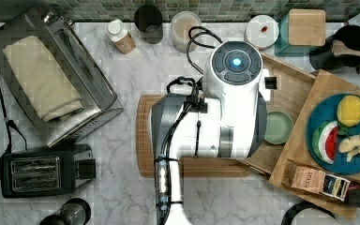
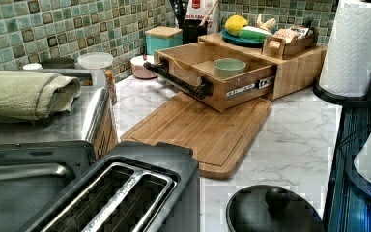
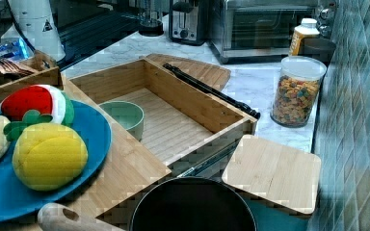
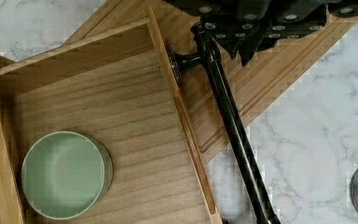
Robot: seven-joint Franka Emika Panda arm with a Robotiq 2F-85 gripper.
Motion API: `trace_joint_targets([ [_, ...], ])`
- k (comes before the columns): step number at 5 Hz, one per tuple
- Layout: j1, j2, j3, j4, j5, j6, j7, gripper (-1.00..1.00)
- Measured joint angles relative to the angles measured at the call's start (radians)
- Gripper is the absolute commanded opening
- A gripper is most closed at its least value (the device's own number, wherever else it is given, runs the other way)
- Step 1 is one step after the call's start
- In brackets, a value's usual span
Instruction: Close the drawer.
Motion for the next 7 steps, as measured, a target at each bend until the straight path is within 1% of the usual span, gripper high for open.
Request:
trace_joint_targets([
  [1,0.000,0.002,0.000,-0.004,-0.015,0.004,0.000,-1.00],
  [2,0.000,0.011,-0.003,-0.007,-0.016,0.031,-0.051,-1.00],
  [3,-0.003,0.034,0.000,-0.005,-0.024,0.073,-0.144,-1.00],
  [4,-0.003,0.079,0.000,0.002,-0.025,0.084,-0.163,-1.00],
  [5,0.004,0.162,0.001,0.030,-0.032,0.109,-0.145,-1.00],
  [6,0.026,0.260,-0.003,0.064,-0.037,0.188,-0.057,-1.00],
  [7,0.048,0.321,0.009,0.074,-0.084,0.208,-0.022,-1.00],
])
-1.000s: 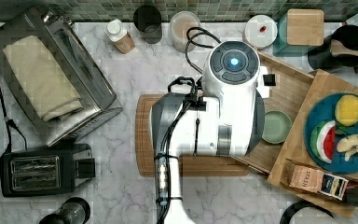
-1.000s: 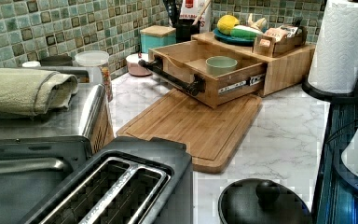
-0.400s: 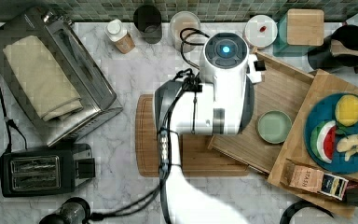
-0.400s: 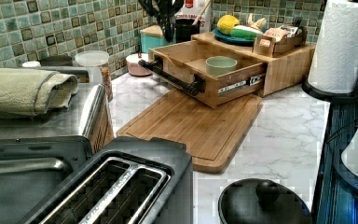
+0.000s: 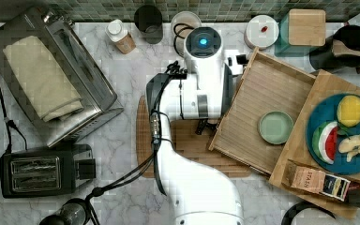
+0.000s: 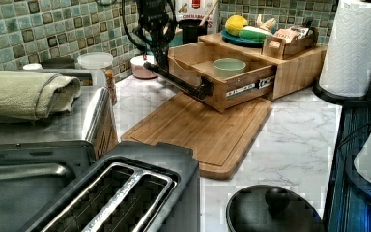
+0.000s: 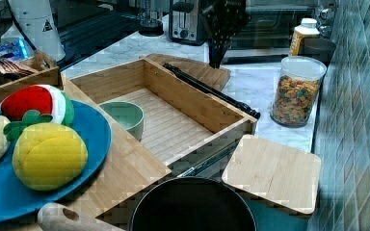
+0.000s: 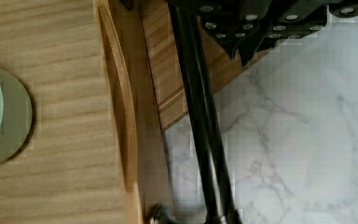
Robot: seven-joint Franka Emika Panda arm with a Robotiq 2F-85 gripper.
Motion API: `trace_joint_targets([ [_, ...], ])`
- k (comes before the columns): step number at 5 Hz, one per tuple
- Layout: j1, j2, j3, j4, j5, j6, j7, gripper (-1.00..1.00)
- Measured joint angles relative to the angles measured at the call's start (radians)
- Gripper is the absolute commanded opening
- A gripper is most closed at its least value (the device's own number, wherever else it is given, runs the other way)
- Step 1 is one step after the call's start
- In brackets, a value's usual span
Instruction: Close the drawer.
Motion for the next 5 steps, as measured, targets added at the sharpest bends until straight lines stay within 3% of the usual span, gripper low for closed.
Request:
trace_joint_targets([
  [2,0.054,0.018,0.004,-0.011,-0.036,0.092,0.000,-1.00],
  [3,0.055,0.020,0.005,0.001,-0.039,0.131,0.000,-1.00],
  [5,0.044,0.084,0.004,0.087,-0.017,0.048,0.000,-1.00],
])
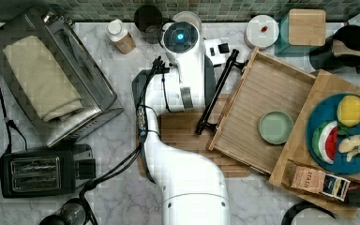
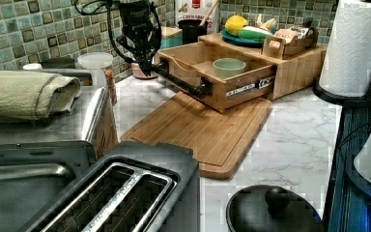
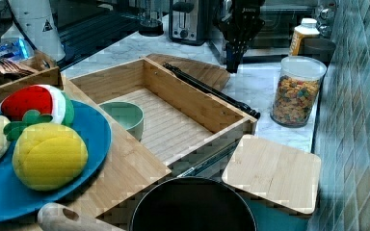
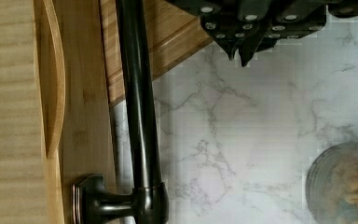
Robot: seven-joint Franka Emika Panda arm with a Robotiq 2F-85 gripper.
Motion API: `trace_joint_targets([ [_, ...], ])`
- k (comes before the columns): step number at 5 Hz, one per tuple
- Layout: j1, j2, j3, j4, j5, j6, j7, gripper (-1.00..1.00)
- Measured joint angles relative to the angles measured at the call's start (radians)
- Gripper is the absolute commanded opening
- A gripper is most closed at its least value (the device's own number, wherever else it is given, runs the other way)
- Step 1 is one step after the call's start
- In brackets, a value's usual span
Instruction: Close the drawer.
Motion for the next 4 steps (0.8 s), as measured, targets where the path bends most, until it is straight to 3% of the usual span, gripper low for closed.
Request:
trace_joint_targets([
  [2,-0.013,0.070,-0.001,0.042,0.001,0.039,-0.001,-1.00],
  [4,-0.019,0.073,-0.002,-0.001,0.001,0.068,-0.042,-1.00],
])
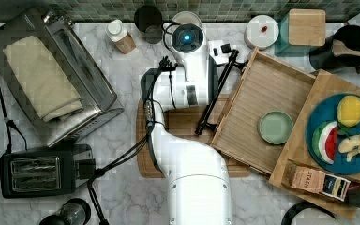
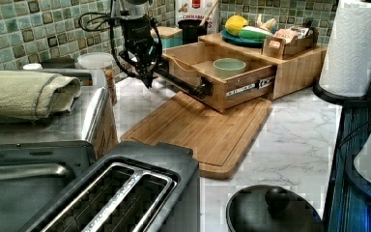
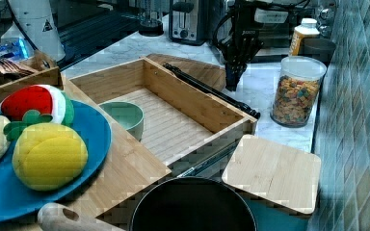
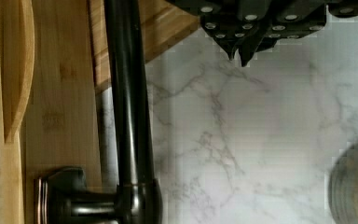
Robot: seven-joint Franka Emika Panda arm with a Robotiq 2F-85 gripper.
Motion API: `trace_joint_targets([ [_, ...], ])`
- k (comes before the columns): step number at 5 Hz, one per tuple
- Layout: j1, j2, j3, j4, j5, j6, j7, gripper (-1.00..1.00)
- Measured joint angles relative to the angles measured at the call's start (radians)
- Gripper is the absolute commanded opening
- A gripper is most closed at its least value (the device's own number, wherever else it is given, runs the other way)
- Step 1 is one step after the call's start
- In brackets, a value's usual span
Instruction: Close the drawer.
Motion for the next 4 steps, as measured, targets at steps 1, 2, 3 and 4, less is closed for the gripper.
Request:
trace_joint_targets([
  [1,-0.011,-0.007,0.000,-0.035,0.000,-0.017,-0.022,-1.00],
  [2,-0.025,-0.029,-0.005,-0.090,-0.002,-0.017,-0.022,-1.00],
  [3,-0.047,-0.062,-0.002,-0.152,-0.001,0.016,-0.042,-1.00],
  [4,-0.061,-0.093,-0.003,-0.190,-0.001,0.063,-0.099,-1.00],
])
